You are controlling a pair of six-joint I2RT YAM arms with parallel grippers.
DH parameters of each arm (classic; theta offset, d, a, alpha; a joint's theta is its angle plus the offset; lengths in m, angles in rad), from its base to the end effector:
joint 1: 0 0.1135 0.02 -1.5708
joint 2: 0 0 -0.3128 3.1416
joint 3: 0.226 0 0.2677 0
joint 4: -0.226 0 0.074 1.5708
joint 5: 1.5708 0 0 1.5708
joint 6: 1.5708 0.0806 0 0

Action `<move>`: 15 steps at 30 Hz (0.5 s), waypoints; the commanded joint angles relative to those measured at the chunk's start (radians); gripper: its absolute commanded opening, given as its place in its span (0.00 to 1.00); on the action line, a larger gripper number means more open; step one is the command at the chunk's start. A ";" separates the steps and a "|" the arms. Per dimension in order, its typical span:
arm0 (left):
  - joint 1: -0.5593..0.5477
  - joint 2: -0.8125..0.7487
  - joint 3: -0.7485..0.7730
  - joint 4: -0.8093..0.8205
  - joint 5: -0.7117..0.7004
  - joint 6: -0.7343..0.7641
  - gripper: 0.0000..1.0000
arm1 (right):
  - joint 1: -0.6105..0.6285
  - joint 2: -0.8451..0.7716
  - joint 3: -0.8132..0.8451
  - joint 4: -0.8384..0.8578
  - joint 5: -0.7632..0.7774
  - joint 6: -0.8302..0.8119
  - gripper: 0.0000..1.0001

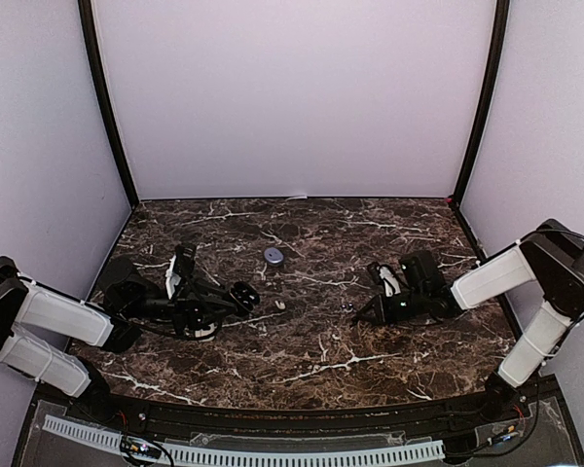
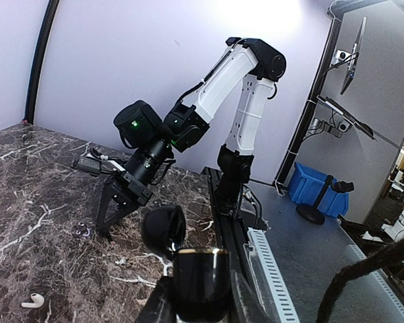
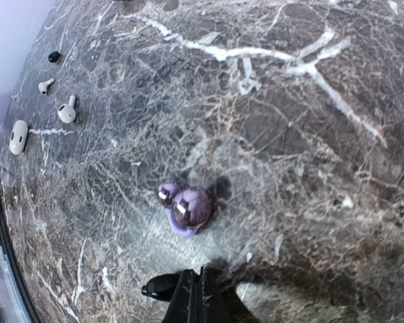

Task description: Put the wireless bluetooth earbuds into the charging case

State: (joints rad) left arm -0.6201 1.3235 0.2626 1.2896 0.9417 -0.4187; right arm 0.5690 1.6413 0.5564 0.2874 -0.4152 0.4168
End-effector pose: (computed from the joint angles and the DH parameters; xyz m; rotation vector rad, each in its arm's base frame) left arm 0.1586 -0.1933 0.2459 1.0046 1.2659 -1.4517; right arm 0.2522 0.1999 0.1171 -0.4018 2.4638 0.9407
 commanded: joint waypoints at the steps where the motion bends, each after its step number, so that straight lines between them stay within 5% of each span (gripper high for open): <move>1: -0.001 -0.019 0.000 0.018 0.005 0.006 0.24 | 0.000 -0.023 -0.024 -0.045 -0.037 -0.016 0.00; 15: -0.001 -0.012 0.001 0.014 0.004 0.010 0.23 | 0.086 -0.033 -0.076 0.020 -0.065 0.048 0.00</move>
State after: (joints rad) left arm -0.6201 1.3235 0.2626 1.2884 0.9413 -0.4183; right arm 0.6113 1.6245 0.5171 0.3069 -0.4709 0.4301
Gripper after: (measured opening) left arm 0.272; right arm 0.006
